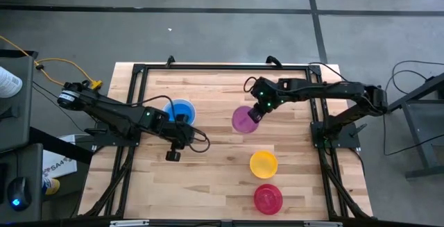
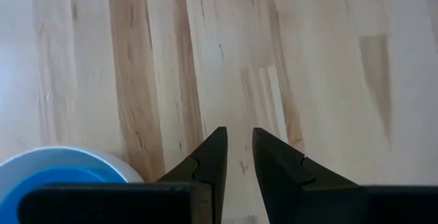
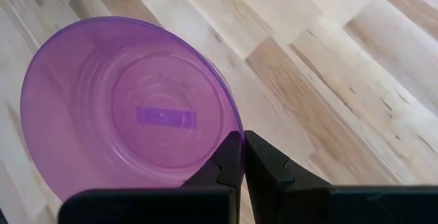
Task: Nest bowls inside each other
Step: Stack the purple bowl on the blue bowl
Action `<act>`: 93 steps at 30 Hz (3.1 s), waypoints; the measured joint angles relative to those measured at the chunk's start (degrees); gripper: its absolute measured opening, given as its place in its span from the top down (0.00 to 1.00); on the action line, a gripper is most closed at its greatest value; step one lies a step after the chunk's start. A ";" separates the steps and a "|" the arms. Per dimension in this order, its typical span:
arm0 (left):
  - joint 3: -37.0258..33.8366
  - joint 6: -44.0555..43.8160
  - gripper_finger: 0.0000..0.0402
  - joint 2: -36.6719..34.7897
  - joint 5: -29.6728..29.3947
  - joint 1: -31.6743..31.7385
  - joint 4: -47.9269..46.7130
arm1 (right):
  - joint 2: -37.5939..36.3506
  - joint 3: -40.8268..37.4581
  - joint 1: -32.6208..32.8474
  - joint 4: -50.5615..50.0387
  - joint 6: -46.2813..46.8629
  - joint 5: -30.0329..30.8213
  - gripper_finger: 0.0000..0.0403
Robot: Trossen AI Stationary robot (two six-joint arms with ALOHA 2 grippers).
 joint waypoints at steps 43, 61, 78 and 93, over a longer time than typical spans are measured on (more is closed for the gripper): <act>33.93 30.20 0.83 28.20 -1.66 3.78 -10.02 | 9.91 7.97 4.82 -6.49 -4.21 0.11 0.99; 39.71 36.27 0.83 32.28 -0.21 5.08 -10.02 | 12.36 8.00 6.42 -2.31 -6.10 -3.09 0.99; 40.48 41.08 0.83 35.36 -0.40 5.29 -8.77 | 12.31 8.00 7.85 -1.05 -6.03 -4.08 0.99; 41.58 41.47 0.83 35.36 -2.86 4.65 -11.39 | 12.31 8.00 7.76 -2.84 -7.11 -2.64 0.99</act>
